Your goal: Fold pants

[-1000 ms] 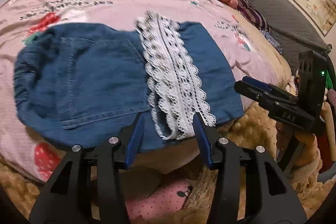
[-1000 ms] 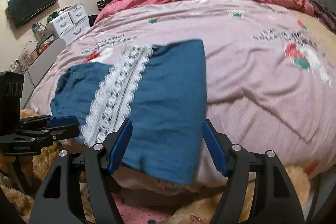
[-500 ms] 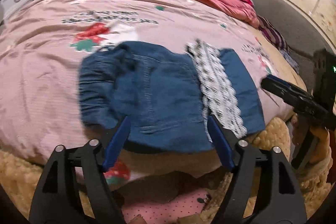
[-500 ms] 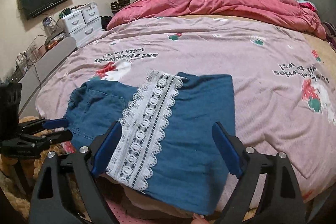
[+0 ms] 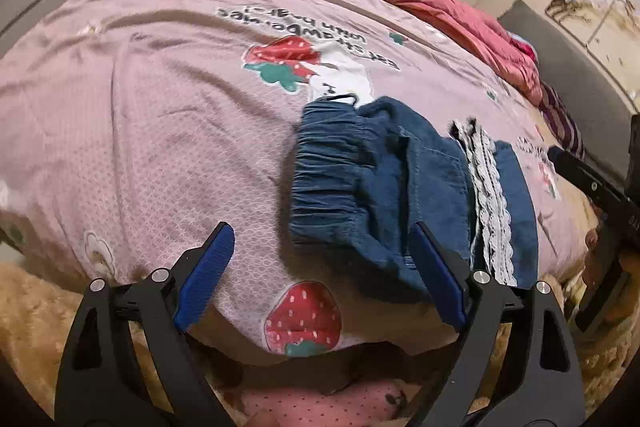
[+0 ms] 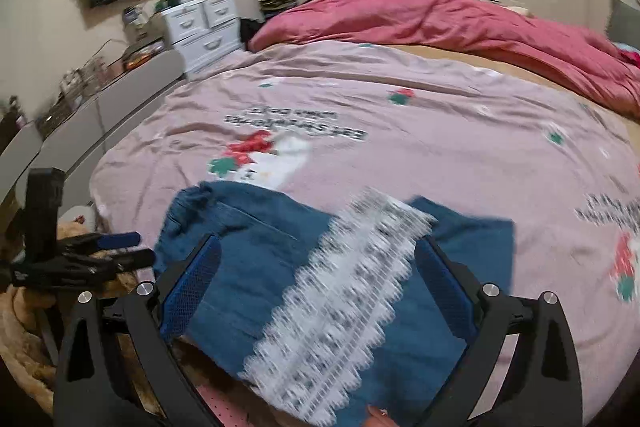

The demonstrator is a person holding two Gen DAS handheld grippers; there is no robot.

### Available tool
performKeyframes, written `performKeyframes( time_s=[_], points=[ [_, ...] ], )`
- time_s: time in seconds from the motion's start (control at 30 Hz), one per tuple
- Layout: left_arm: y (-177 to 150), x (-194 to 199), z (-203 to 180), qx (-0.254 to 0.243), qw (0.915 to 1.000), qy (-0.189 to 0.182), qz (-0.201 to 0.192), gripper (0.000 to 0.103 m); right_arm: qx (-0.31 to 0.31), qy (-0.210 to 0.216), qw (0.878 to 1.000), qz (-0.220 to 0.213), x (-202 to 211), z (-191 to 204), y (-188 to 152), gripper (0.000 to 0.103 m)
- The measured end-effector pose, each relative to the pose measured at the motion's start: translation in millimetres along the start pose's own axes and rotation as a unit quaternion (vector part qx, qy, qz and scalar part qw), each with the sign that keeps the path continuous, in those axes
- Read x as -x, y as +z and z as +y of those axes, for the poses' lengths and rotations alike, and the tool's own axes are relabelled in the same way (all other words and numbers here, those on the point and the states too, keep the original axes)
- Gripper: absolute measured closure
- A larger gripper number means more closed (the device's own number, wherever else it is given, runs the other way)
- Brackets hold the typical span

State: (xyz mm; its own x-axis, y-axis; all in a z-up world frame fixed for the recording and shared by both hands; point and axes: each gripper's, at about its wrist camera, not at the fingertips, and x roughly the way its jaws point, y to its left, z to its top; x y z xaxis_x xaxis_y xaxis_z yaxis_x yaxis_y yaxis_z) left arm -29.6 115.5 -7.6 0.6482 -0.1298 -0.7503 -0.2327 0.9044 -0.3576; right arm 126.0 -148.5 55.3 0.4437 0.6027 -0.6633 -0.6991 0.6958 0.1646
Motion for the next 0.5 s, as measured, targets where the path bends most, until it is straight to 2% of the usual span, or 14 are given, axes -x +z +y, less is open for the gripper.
performKeyframes(
  time_s=[0.1,0.13,0.3,0.5],
  points=[
    [-3.7,-6.6,12.9,0.041,0.9986,-0.032,0.009,0.024,0.029,0.016,0.999,0.018,-20.9,13.0,17.2,0.006],
    [-5.6,-9.9,14.5,0.047,0.9981,-0.038,0.015,0.029,0.036,0.023,0.999,0.026,-29.5,16.8,22.6,0.006],
    [-15.1,-23.5,8.8,0.057,0.9955,-0.070,0.029,0.039,0.059,0.064,0.993,0.076,-71.0,32.3,40.2,0.006],
    [-21.2,-35.1,6.3,0.065,0.9949,-0.074,0.023,0.040,0.102,0.089,0.984,0.118,-105.7,60.4,47.1,0.006]
  ],
)
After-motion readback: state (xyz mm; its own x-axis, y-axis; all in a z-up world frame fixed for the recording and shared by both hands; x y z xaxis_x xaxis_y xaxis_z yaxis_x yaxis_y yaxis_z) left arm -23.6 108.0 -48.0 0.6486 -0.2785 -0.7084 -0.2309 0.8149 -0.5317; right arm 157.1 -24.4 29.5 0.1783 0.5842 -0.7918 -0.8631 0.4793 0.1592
